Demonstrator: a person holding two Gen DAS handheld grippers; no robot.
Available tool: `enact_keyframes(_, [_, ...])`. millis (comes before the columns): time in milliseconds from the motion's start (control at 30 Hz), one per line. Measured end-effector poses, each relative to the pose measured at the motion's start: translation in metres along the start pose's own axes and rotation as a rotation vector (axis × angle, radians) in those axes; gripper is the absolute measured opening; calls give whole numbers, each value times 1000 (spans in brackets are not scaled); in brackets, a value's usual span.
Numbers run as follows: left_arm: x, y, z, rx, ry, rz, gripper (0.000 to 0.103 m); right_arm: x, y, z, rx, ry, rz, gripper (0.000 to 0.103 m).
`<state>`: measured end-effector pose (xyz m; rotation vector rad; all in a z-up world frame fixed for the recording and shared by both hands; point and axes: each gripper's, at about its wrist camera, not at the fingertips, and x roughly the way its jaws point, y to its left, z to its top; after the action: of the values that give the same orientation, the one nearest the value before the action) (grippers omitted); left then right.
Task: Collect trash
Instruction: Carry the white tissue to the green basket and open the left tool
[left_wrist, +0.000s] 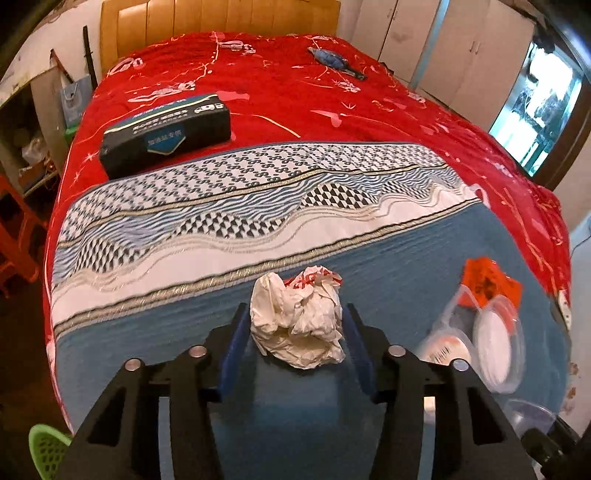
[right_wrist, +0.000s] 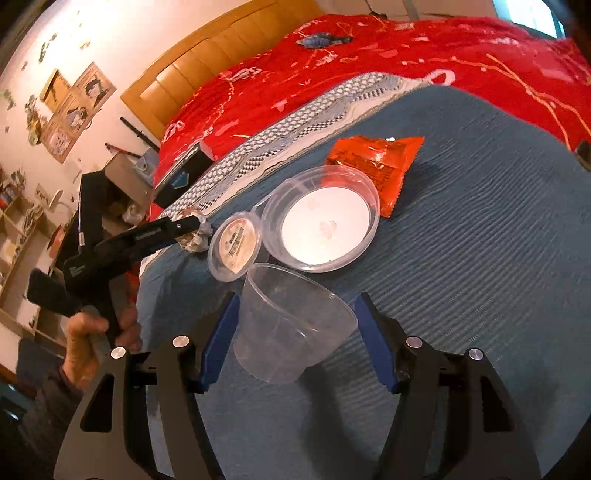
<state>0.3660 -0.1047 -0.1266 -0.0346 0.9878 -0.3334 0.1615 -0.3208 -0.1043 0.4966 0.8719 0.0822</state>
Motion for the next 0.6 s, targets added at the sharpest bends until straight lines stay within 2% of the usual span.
enact_keyframes(333, [-99,37,-54,-65,-87,8,47,-21,40,-28,-118,12,43,64])
enact_keyframes(600, [-176,95,-121,-165,-148,109,47,-23,92,-54,-229,49,117,64])
